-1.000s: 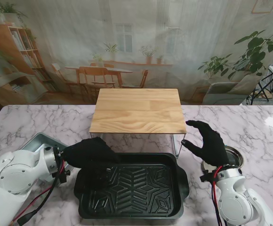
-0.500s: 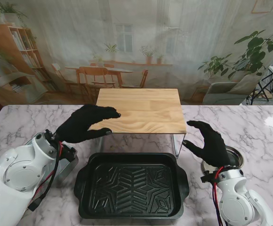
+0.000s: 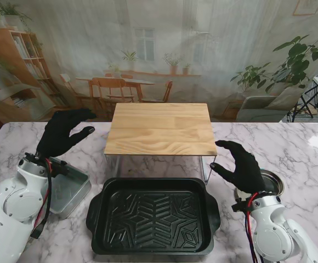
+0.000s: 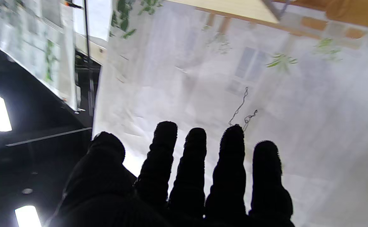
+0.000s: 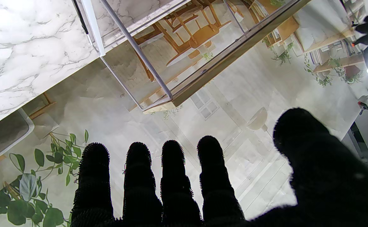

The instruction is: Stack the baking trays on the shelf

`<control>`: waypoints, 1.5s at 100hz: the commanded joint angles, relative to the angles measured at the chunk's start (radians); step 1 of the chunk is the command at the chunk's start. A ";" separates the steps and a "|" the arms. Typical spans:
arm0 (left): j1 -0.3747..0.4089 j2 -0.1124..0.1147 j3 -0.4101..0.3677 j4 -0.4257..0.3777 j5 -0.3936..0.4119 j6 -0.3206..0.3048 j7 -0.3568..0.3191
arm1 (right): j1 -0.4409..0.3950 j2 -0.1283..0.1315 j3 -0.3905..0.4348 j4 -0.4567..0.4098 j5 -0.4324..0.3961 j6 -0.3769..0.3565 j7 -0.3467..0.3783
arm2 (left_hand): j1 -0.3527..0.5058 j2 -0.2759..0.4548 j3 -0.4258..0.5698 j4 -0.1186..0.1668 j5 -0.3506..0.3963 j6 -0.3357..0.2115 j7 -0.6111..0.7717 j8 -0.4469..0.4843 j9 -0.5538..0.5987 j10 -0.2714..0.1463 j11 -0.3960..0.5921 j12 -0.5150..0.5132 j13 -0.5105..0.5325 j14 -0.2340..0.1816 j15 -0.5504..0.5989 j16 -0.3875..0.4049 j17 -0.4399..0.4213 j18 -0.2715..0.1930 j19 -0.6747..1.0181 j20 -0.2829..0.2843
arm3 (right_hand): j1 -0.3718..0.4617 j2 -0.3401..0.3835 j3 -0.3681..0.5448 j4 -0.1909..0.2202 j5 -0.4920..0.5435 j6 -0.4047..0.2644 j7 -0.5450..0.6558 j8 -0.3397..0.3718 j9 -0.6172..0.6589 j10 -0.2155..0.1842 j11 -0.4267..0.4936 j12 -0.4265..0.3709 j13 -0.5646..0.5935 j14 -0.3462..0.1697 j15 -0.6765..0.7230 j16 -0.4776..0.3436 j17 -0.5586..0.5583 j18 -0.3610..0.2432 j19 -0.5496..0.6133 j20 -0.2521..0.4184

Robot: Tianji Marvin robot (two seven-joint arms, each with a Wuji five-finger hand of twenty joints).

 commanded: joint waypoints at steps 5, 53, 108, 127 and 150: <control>-0.008 -0.013 0.007 0.044 -0.050 0.039 -0.010 | 0.001 0.000 -0.002 0.006 -0.001 0.004 0.001 | 0.045 0.046 -0.017 -0.003 0.015 0.016 0.018 0.014 0.034 0.011 0.021 0.018 0.017 0.012 0.026 0.017 -0.005 0.018 0.030 0.028 | -0.026 0.032 0.003 -0.017 0.011 -0.030 0.011 -0.014 0.002 -0.002 0.017 0.003 0.001 -0.018 -0.036 -0.006 -0.010 -0.002 -0.015 0.011; -0.058 -0.003 0.063 0.167 -0.030 0.177 -0.008 | 0.001 -0.001 -0.003 0.007 0.003 -0.002 0.000 | 0.056 0.053 -0.019 -0.002 -0.002 0.031 0.010 -0.005 0.024 0.020 0.025 0.018 0.005 0.022 0.035 0.020 -0.009 0.010 0.030 0.031 | -0.024 0.033 0.003 -0.017 0.011 -0.028 0.010 -0.014 0.004 -0.004 0.017 0.003 0.002 -0.018 -0.035 -0.006 -0.010 -0.002 -0.014 0.010; 0.128 0.061 -0.195 -0.035 0.102 0.045 -0.291 | -0.003 -0.001 -0.008 0.000 0.003 0.009 0.000 | 0.038 0.045 -0.027 -0.010 -0.097 0.017 -0.103 -0.071 -0.122 0.016 -0.117 -0.088 -0.073 -0.010 -0.079 -0.075 -0.008 -0.091 -0.088 -0.049 | -0.024 0.033 0.002 -0.017 0.012 -0.027 0.010 -0.014 0.005 -0.001 0.018 0.004 0.002 -0.016 -0.034 -0.006 -0.010 -0.001 -0.011 0.009; 0.228 0.079 -0.297 -0.105 0.134 -0.019 -0.400 | -0.002 -0.001 -0.009 0.003 0.002 0.011 -0.001 | -0.018 -0.003 -0.031 -0.013 -0.191 0.024 -0.188 -0.103 -0.227 0.023 -0.169 -0.134 -0.135 -0.021 -0.114 -0.110 -0.024 -0.127 -0.190 -0.102 | -0.028 0.033 0.000 -0.017 0.011 -0.028 0.009 -0.014 0.007 -0.002 0.017 0.003 0.002 -0.018 -0.034 -0.007 -0.015 0.000 -0.013 0.008; 0.290 0.096 -0.360 -0.119 0.240 -0.071 -0.423 | 0.006 0.000 -0.014 0.011 0.001 0.015 0.003 | -0.171 -0.238 -0.020 0.000 -0.341 -0.042 -0.304 -0.190 -0.400 -0.013 -0.258 -0.212 -0.188 -0.015 -0.157 -0.163 -0.032 -0.139 -0.263 -0.135 | -0.031 0.033 -0.004 -0.018 0.010 -0.028 0.008 -0.013 0.006 -0.003 0.017 0.003 0.003 -0.017 -0.035 -0.007 -0.015 0.001 -0.015 0.006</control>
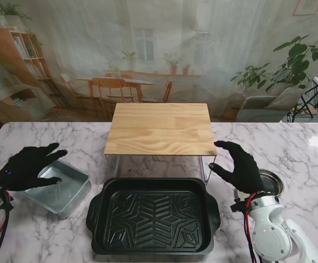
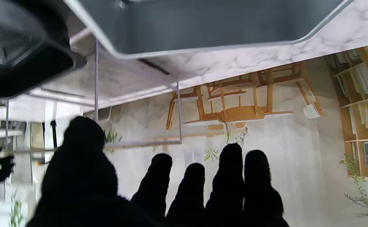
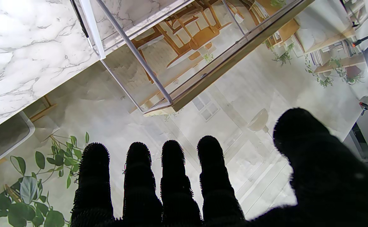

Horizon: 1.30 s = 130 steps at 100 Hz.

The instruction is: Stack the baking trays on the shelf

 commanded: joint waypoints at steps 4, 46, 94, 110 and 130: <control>0.013 0.015 -0.010 0.011 -0.074 -0.003 -0.097 | 0.002 0.000 -0.004 0.006 -0.002 0.009 0.005 | -0.066 -0.115 -0.007 0.000 -0.088 -0.039 -0.058 -0.049 -0.109 -0.019 -0.044 -0.041 -0.055 0.005 -0.041 -0.030 -0.017 -0.015 -0.058 -0.030 | -0.031 0.032 -0.004 -0.018 0.010 -0.028 0.008 -0.013 0.007 -0.002 0.017 0.004 0.003 -0.017 -0.035 -0.007 -0.015 0.001 -0.016 0.006; 0.029 0.041 -0.039 0.027 -0.020 -0.018 -0.211 | 0.009 -0.001 -0.008 0.012 -0.005 0.016 -0.002 | 0.010 -0.271 0.130 0.080 -0.067 -0.094 0.086 0.111 -0.069 -0.098 0.070 0.032 -0.023 -0.096 -0.002 0.025 0.025 -0.141 0.034 0.015 | -0.030 0.031 -0.003 -0.018 0.010 -0.027 0.009 -0.013 0.007 -0.001 0.018 0.004 0.003 -0.019 -0.036 -0.006 -0.016 0.002 -0.018 0.005; 0.084 0.051 -0.050 0.031 0.020 0.010 -0.287 | 0.026 0.000 -0.026 0.017 -0.012 0.045 0.004 | 0.005 -0.227 0.511 0.332 -0.034 -0.165 0.097 0.117 -0.052 -0.104 0.098 0.076 -0.034 -0.088 0.003 0.053 0.012 -0.149 0.032 0.012 | -0.032 0.033 -0.004 -0.018 0.008 -0.027 0.008 -0.012 0.004 -0.004 0.019 0.005 0.003 -0.018 -0.036 -0.006 -0.015 0.002 -0.021 0.006; 0.074 0.054 -0.032 0.043 0.047 0.019 -0.287 | 0.029 0.001 -0.030 0.017 -0.011 0.052 0.008 | 0.077 -0.205 0.482 0.269 -0.013 -0.173 0.121 0.101 -0.055 -0.116 0.109 0.077 -0.051 -0.106 -0.004 0.047 -0.009 -0.156 0.007 0.001 | -0.030 0.034 -0.004 -0.017 0.008 -0.026 0.008 -0.012 0.005 -0.002 0.019 0.005 0.002 -0.018 -0.036 -0.006 -0.015 0.002 -0.021 0.006; 0.039 0.057 0.012 0.090 0.064 0.044 -0.272 | 0.031 0.001 -0.034 0.017 -0.010 0.059 0.012 | 0.129 -0.184 0.451 0.216 -0.015 -0.178 0.142 0.096 -0.059 -0.125 0.119 0.077 -0.059 -0.117 -0.004 0.046 -0.021 -0.167 0.004 0.000 | -0.030 0.035 -0.005 -0.017 0.007 -0.027 0.008 -0.012 0.004 -0.003 0.019 0.005 0.002 -0.017 -0.035 -0.006 -0.015 0.002 -0.021 0.007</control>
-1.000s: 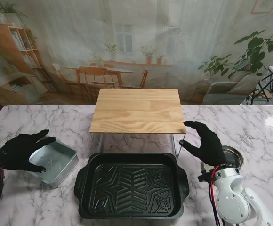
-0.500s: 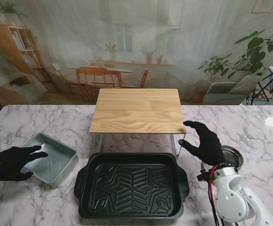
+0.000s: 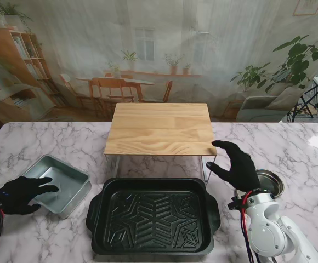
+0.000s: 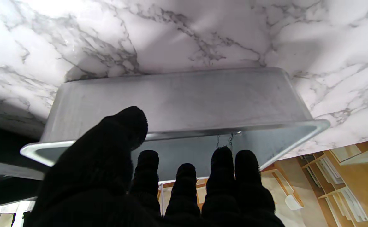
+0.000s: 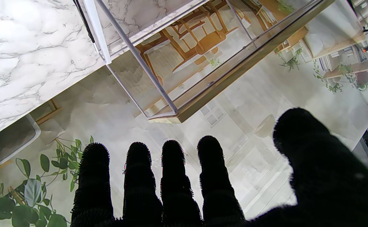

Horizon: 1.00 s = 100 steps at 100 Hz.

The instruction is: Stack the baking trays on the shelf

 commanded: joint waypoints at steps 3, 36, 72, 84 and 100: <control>-0.016 0.001 0.021 0.025 0.005 0.011 -0.015 | 0.001 0.000 -0.005 0.002 0.000 0.008 0.004 | 0.041 0.016 -0.008 -0.047 0.016 -0.022 0.016 -0.007 -0.004 -0.021 0.013 0.010 -0.018 -0.013 0.007 0.005 -0.020 -0.047 -0.013 0.001 | -0.030 0.034 -0.005 -0.017 0.008 -0.027 0.008 -0.012 0.004 -0.001 0.019 0.005 0.001 -0.018 -0.036 -0.006 -0.015 0.002 -0.018 0.007; -0.038 0.006 0.059 0.062 0.033 0.056 -0.027 | 0.005 0.000 -0.008 0.006 0.000 0.013 0.005 | 0.202 0.099 -0.048 -0.147 0.028 -0.040 0.059 -0.006 0.030 -0.048 0.049 0.022 0.017 -0.028 0.031 0.021 -0.005 -0.053 0.014 0.012 | -0.029 0.035 -0.005 -0.017 0.008 -0.026 0.008 -0.011 0.004 -0.002 0.019 0.005 0.002 -0.017 -0.035 -0.005 -0.016 0.002 -0.019 0.007; -0.053 0.010 0.101 0.087 0.044 0.082 -0.058 | 0.014 0.001 -0.017 0.010 0.006 0.026 0.015 | 0.278 0.155 -0.044 -0.181 0.071 -0.075 0.053 -0.054 0.106 -0.149 0.082 0.025 0.107 -0.034 0.070 0.066 0.042 -0.041 0.073 0.038 | -0.031 0.044 -0.008 -0.017 0.007 -0.026 0.008 -0.011 0.001 -0.002 0.019 0.005 0.000 -0.018 -0.036 -0.006 -0.017 0.001 -0.021 0.008; -0.057 0.011 0.114 0.098 0.050 0.093 -0.052 | 0.014 0.000 -0.018 0.009 0.008 0.027 0.012 | 0.322 0.184 -0.048 -0.202 0.110 -0.083 0.070 -0.073 0.166 -0.165 0.101 0.028 0.131 -0.041 0.073 0.073 0.059 -0.042 0.091 0.045 | -0.030 0.048 -0.010 -0.017 0.008 -0.026 0.008 -0.012 0.003 0.000 0.020 0.005 0.001 -0.017 -0.036 -0.005 -0.017 0.002 -0.022 0.008; -0.058 0.009 0.125 0.106 0.039 0.114 -0.056 | 0.014 -0.002 -0.018 0.008 0.016 0.026 0.010 | 0.412 0.262 -0.104 -0.266 0.192 -0.096 0.115 -0.091 0.257 -0.172 0.104 0.013 0.192 -0.034 0.086 0.074 0.091 -0.029 0.135 0.063 | -0.040 0.076 -0.022 -0.018 0.010 -0.027 0.008 -0.011 0.006 0.001 0.020 0.005 0.001 -0.017 -0.036 -0.005 -0.019 0.002 -0.023 0.008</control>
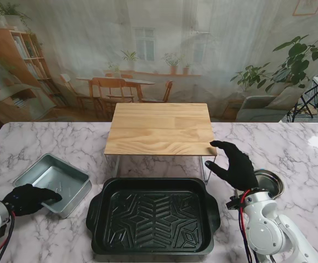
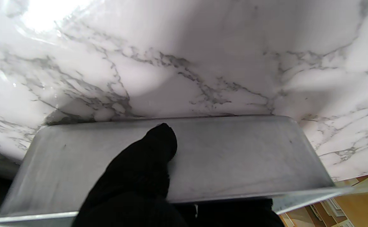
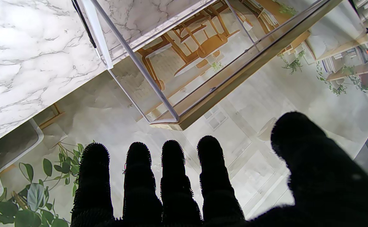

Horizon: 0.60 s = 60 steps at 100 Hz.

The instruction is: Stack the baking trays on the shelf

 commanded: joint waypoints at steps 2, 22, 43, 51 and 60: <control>0.003 -0.002 0.013 0.020 -0.002 0.012 -0.018 | -0.002 -0.003 -0.003 -0.001 0.011 0.004 -0.002 | 0.084 0.097 0.039 -0.019 0.135 -0.042 0.082 0.016 0.057 -0.015 0.022 0.000 0.047 0.007 0.031 0.011 0.017 -0.007 0.043 0.029 | -0.040 0.040 -0.025 -0.019 0.010 -0.027 0.008 -0.011 0.005 0.001 0.019 0.004 0.000 -0.017 -0.037 -0.006 -0.020 0.002 -0.023 0.008; -0.001 -0.007 0.025 0.037 -0.018 0.018 0.028 | -0.003 -0.005 -0.003 -0.004 0.025 0.004 -0.004 | 0.084 0.086 0.181 -0.062 0.307 -0.033 0.186 0.045 0.223 0.029 0.044 0.000 0.227 0.063 0.113 0.027 0.157 0.072 0.172 0.062 | -0.046 0.065 -0.046 -0.022 0.011 -0.027 0.012 -0.008 0.007 0.003 0.022 0.005 0.000 -0.017 -0.037 -0.004 -0.021 0.003 -0.027 0.008; 0.000 -0.012 0.019 0.042 -0.039 0.003 0.069 | -0.003 -0.007 -0.005 -0.007 0.036 0.004 -0.006 | 0.084 0.076 0.201 -0.071 0.521 0.021 0.280 0.078 0.353 0.064 0.060 0.031 0.304 0.107 0.190 0.061 0.246 0.108 0.240 0.078 | -0.048 0.083 -0.065 -0.023 0.012 -0.028 0.014 -0.006 0.010 0.004 0.024 0.007 0.002 -0.017 -0.037 -0.003 -0.021 0.004 -0.030 0.009; -0.003 -0.013 0.019 0.047 -0.043 -0.002 0.081 | -0.003 -0.008 -0.005 -0.007 0.039 0.005 -0.007 | 0.084 0.074 0.201 -0.073 0.564 0.035 0.304 0.089 0.385 0.083 0.069 0.042 0.313 0.111 0.201 0.066 0.257 0.106 0.245 0.076 | -0.046 0.086 -0.069 -0.023 0.012 -0.028 0.014 -0.005 0.010 0.005 0.025 0.007 0.003 -0.016 -0.036 -0.002 -0.020 0.005 -0.031 0.009; -0.007 -0.014 0.021 0.052 -0.050 -0.005 0.088 | -0.003 -0.009 -0.006 -0.008 0.041 0.007 -0.008 | 0.084 0.072 0.202 -0.075 0.594 0.046 0.324 0.101 0.411 0.101 0.076 0.056 0.326 0.116 0.219 0.076 0.272 0.109 0.252 0.074 | -0.046 0.088 -0.072 -0.023 0.011 -0.027 0.015 -0.005 0.010 0.005 0.026 0.007 0.004 -0.015 -0.035 -0.001 -0.020 0.005 -0.031 0.009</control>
